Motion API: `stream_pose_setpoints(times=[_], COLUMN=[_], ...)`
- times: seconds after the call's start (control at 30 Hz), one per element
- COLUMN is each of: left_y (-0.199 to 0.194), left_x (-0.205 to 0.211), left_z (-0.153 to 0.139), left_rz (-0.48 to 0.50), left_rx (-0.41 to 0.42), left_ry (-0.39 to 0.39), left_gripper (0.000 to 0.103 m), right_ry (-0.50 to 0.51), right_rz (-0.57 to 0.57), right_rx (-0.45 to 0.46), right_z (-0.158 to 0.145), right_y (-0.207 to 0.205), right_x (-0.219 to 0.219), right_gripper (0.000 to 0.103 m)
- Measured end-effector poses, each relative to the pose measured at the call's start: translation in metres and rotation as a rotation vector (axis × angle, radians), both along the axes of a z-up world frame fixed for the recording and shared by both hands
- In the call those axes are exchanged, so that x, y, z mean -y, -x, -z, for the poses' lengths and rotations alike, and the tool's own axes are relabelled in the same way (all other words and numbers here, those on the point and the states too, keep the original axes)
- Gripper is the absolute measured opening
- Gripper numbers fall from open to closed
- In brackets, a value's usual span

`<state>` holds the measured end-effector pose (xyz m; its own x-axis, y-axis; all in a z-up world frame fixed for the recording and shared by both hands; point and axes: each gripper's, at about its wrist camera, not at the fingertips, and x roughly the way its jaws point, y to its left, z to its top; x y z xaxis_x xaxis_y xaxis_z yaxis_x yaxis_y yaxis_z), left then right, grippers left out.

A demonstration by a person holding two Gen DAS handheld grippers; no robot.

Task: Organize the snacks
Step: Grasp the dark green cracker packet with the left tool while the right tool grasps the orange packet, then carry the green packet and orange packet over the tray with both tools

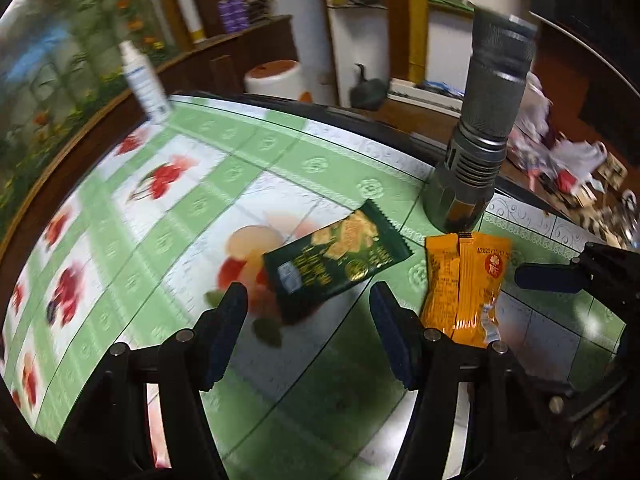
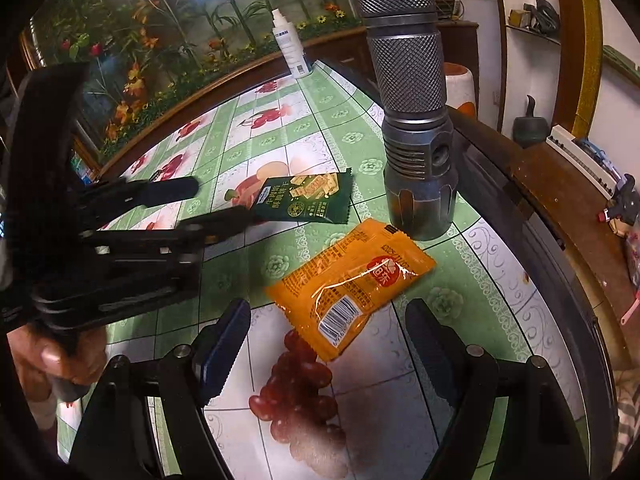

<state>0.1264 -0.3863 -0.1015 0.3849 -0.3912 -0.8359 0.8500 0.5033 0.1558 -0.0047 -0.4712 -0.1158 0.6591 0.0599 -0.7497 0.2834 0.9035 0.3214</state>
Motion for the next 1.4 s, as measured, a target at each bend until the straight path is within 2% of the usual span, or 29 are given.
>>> stream_pose_setpoints(times=[0.07, 0.2, 0.33, 0.43, 0.5, 0.6, 0.7, 0.8, 0.93, 1.07, 1.1, 1.2, 1.23, 1.27, 1.4], left_y=[-0.005, -0.011, -0.016, -0.019, -0.016, -0.013, -0.013, -0.017, -0.024, -0.014, -0.009, 0.002, 0.004, 0.006, 0.020], left_x=[0.009, 0.026, 0.041, 0.047, 0.045, 0.035, 0.017, -0.003, -0.042, -0.086, -0.096, -0.124, -0.133, -0.141, -0.170], left_z=[0.008, 0.016, 0.017, 0.018, 0.017, 0.019, 0.019, 0.018, 0.016, 0.017, 0.017, 0.016, 0.015, 0.014, 0.014], left_rz=[0.047, 0.141, 0.212, 0.208, 0.215, 0.206, 0.157, 0.065, -0.144, -0.306, -0.341, -0.421, -0.452, -0.474, -0.552], left_rx=[-0.021, -0.008, -0.019, -0.052, -0.051, -0.037, -0.043, -0.048, -0.052, -0.073, -0.077, -0.106, -0.119, -0.134, -0.175], left_ry=[-0.015, -0.048, -0.044, -0.030, -0.009, 0.001, 0.006, -0.009, -0.024, 0.017, 0.027, 0.067, 0.081, 0.096, 0.155], left_gripper=[0.062, 0.062, 0.063, 0.062, 0.046, 0.043, 0.043, 0.043, 0.043, 0.042, 0.042, 0.042, 0.042, 0.042, 0.042], right_ry=[-0.011, -0.031, -0.044, -0.036, -0.029, -0.004, 0.021, 0.046, 0.082, 0.194, 0.226, 0.283, 0.288, 0.295, 0.286], right_rz=[0.002, 0.004, 0.012, 0.015, 0.020, 0.023, 0.021, 0.018, 0.017, 0.000, -0.011, -0.032, -0.037, -0.041, -0.052], right_rx=[0.003, -0.011, -0.026, -0.033, -0.033, -0.043, -0.047, -0.052, -0.063, -0.090, -0.094, -0.089, -0.083, -0.078, -0.051], right_z=[0.001, 0.004, 0.008, 0.008, 0.007, 0.008, 0.009, 0.010, 0.010, 0.012, 0.012, 0.012, 0.011, 0.011, 0.011], right_y=[0.001, 0.002, 0.000, -0.004, -0.007, -0.012, -0.015, -0.022, -0.036, -0.050, -0.052, -0.054, -0.053, -0.053, -0.047], right_x=[0.003, 0.008, 0.013, 0.015, 0.015, 0.013, 0.006, -0.001, -0.012, -0.028, -0.032, -0.038, -0.039, -0.040, -0.044], right_gripper=[0.082, 0.082, 0.082, 0.083, 0.083, 0.083, 0.083, 0.085, 0.090, 0.088, 0.087, 0.071, 0.060, 0.055, 0.048])
